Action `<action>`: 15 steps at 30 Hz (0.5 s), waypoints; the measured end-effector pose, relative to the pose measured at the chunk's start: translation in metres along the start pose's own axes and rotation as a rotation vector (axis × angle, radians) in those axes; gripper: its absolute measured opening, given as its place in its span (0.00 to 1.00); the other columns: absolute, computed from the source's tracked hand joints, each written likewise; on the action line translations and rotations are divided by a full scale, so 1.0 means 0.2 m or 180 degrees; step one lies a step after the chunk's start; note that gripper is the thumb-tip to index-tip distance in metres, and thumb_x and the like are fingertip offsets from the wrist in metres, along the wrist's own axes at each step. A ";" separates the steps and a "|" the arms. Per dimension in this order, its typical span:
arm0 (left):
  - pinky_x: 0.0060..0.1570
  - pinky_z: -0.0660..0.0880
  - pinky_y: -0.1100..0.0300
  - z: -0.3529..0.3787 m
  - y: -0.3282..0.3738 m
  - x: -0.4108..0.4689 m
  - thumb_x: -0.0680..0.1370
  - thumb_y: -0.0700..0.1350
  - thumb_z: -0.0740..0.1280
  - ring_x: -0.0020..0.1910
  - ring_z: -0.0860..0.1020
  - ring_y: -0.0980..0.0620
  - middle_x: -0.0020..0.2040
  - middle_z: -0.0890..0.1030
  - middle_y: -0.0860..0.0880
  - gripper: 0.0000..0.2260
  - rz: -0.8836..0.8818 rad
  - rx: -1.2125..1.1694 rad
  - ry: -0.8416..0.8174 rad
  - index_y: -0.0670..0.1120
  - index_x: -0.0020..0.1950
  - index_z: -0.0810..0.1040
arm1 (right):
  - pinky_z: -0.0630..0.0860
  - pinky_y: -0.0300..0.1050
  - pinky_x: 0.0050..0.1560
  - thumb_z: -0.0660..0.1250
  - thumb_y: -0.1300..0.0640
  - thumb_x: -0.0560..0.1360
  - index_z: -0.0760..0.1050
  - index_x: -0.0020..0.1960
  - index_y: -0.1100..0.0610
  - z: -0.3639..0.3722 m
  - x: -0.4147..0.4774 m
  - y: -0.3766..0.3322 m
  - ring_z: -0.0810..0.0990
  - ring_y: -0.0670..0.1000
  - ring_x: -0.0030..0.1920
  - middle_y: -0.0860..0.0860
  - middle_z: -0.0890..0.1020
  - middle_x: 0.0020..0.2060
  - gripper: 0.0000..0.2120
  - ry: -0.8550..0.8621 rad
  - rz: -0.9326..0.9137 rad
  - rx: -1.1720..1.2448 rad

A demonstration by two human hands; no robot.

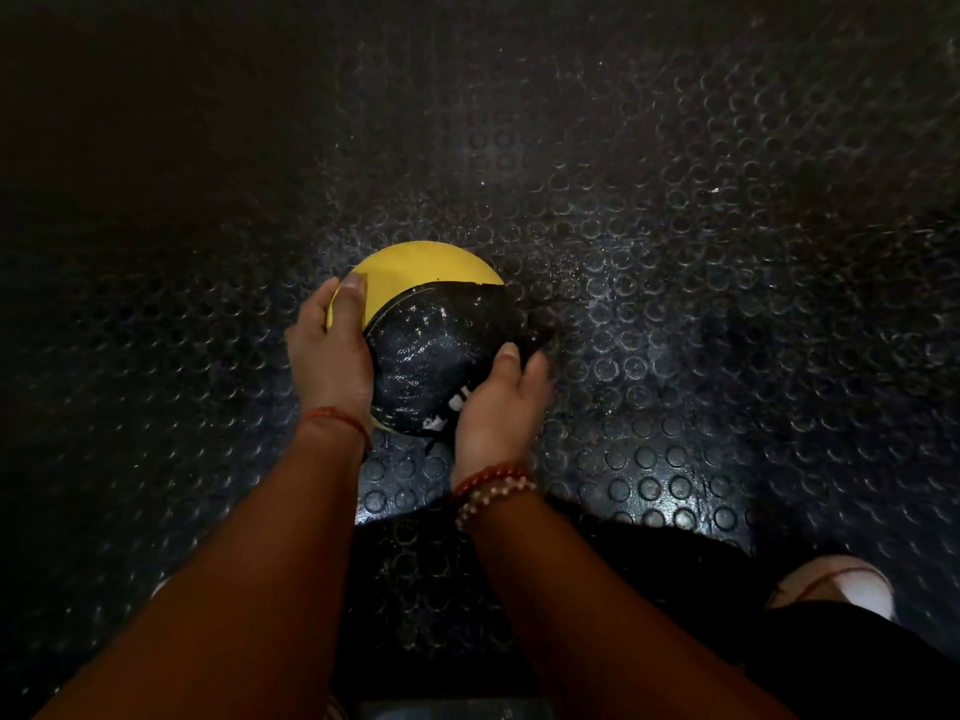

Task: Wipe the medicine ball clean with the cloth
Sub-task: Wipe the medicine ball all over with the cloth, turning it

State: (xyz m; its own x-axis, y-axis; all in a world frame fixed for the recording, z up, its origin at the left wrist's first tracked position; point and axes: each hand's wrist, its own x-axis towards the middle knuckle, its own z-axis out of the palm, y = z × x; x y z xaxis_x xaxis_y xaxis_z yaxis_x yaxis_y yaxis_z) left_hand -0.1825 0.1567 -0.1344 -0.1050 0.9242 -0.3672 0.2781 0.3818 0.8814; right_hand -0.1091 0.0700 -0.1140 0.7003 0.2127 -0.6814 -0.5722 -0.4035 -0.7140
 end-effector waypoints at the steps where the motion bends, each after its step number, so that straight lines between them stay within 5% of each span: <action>1: 0.69 0.70 0.50 0.00 0.00 0.00 0.70 0.64 0.66 0.64 0.75 0.53 0.66 0.76 0.48 0.29 -0.0006 0.0009 0.0013 0.51 0.67 0.79 | 0.63 0.45 0.69 0.54 0.48 0.81 0.58 0.75 0.54 0.00 -0.02 0.00 0.63 0.51 0.71 0.49 0.60 0.73 0.24 0.0004 -0.0284 -0.0112; 6: 0.68 0.72 0.49 -0.01 -0.01 -0.01 0.65 0.69 0.66 0.64 0.76 0.52 0.66 0.76 0.49 0.34 -0.0048 -0.0063 -0.0019 0.53 0.66 0.79 | 0.64 0.38 0.63 0.55 0.52 0.81 0.67 0.71 0.54 -0.02 0.06 -0.06 0.68 0.45 0.65 0.48 0.66 0.68 0.19 -0.0239 -0.0866 -0.0372; 9: 0.68 0.71 0.49 -0.01 -0.02 -0.01 0.66 0.69 0.66 0.65 0.75 0.52 0.66 0.75 0.49 0.33 -0.0046 -0.0093 -0.0064 0.53 0.66 0.79 | 0.63 0.36 0.60 0.55 0.52 0.81 0.63 0.73 0.54 -0.05 0.13 -0.12 0.66 0.41 0.62 0.46 0.67 0.68 0.21 -0.0432 -0.0358 -0.0235; 12: 0.69 0.71 0.49 -0.01 -0.02 -0.01 0.64 0.69 0.66 0.65 0.75 0.52 0.67 0.75 0.49 0.35 -0.0052 -0.0132 -0.0022 0.52 0.66 0.79 | 0.67 0.39 0.58 0.54 0.54 0.82 0.64 0.73 0.55 -0.08 0.19 -0.17 0.70 0.49 0.64 0.47 0.69 0.67 0.20 -0.0567 0.0275 -0.0081; 15: 0.68 0.72 0.50 -0.01 -0.01 -0.01 0.66 0.67 0.67 0.64 0.76 0.53 0.67 0.76 0.49 0.32 -0.0094 -0.0179 -0.0021 0.52 0.65 0.79 | 0.66 0.48 0.65 0.53 0.51 0.82 0.66 0.71 0.57 -0.11 0.18 -0.13 0.69 0.54 0.67 0.53 0.69 0.69 0.20 -0.0600 0.0994 0.0145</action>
State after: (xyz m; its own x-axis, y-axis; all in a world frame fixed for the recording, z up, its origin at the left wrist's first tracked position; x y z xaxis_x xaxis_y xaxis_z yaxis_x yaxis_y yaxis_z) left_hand -0.1853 0.1543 -0.1356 -0.1060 0.9125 -0.3951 0.2209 0.4090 0.8854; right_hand -0.0607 0.0689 -0.1170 0.4004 0.2477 -0.8822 -0.7673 -0.4356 -0.4706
